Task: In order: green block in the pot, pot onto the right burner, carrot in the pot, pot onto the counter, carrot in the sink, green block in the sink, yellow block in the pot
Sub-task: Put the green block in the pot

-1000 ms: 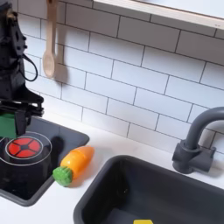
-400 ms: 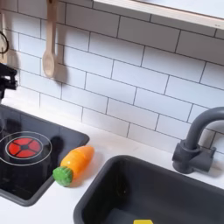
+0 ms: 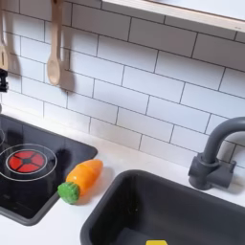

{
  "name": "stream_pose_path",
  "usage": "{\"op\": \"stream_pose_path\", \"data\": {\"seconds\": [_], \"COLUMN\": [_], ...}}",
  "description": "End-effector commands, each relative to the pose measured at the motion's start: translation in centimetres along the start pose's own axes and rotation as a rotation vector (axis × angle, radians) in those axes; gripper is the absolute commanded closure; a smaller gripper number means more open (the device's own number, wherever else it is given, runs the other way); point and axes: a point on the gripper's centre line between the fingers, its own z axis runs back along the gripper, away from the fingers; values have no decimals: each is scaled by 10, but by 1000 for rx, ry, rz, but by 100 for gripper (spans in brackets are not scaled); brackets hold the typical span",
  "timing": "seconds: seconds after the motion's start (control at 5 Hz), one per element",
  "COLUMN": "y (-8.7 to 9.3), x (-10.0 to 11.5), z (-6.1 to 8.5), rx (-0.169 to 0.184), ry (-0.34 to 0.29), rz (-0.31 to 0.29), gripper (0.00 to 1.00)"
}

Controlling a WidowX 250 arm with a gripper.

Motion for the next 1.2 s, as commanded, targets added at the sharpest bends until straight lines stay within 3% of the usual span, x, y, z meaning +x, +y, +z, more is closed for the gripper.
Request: {"op": "stream_pose_path", "data": {"seconds": [0.0,0.8,1.0], "y": [15,22,26], "x": [13,25,27], "z": [-15,-32,-28], "rx": [28,69,72], "ry": [-2,-36,-42], "rz": [29,30,14], "gripper": [100,100,0]}}
